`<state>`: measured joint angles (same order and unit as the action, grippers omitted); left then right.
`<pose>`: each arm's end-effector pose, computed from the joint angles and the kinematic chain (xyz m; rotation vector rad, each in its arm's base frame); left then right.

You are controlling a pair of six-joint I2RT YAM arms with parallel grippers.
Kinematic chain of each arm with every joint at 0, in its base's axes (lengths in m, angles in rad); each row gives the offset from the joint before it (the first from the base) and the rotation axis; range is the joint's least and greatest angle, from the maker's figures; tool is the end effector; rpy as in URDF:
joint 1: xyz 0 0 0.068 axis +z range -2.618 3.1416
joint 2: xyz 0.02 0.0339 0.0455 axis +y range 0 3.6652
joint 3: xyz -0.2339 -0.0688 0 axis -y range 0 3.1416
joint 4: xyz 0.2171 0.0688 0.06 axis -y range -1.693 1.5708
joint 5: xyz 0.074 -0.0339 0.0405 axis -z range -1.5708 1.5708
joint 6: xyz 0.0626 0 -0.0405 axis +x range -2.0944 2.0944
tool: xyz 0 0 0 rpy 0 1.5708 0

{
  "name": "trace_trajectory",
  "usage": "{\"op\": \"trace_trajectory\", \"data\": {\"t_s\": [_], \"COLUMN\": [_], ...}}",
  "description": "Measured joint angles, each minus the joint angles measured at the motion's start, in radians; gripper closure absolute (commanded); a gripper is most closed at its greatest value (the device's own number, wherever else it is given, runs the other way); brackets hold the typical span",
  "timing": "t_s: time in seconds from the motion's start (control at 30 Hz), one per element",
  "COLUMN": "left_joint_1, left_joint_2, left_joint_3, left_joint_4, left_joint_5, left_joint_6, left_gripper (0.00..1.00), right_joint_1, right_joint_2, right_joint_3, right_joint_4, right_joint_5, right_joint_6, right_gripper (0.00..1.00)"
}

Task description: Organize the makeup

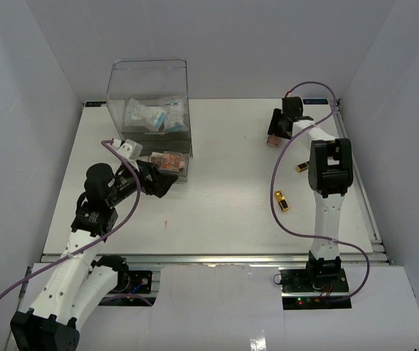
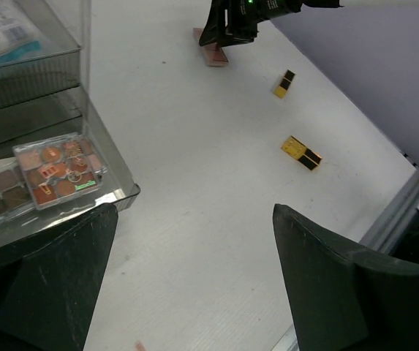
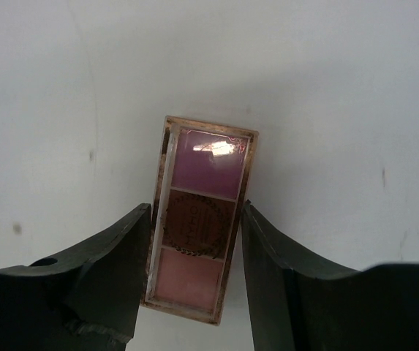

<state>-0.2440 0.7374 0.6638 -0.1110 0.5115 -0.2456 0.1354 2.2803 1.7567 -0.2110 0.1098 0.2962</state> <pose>0.1810 -0.0766 0.2910 0.3808 1.7601 -0.8007 0.4879 0.0595 0.1431 0.2408 2.2892 0.0954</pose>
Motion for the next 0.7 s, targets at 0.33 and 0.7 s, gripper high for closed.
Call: {"op": "trace_trajectory", "data": {"t_s": [0.33, 0.7], "left_joint_1": [-0.018, -0.291], "left_joint_2": [0.157, 0.373], "left_joint_3": [-0.045, -0.057], "left_joint_4": [0.193, 0.410], "left_joint_5": [0.176, 0.063], "left_joint_6": [-0.194, -0.419], "left_gripper": [0.02, 0.02], "right_joint_1": [0.026, 0.077], "right_joint_2": [-0.551, -0.915], "right_joint_3": [-0.536, -0.921], "right_joint_4": [0.136, 0.149], "right_joint_5": [-0.311, -0.681], "right_joint_6": [-0.238, -0.504], "right_gripper": [0.92, 0.92]}}
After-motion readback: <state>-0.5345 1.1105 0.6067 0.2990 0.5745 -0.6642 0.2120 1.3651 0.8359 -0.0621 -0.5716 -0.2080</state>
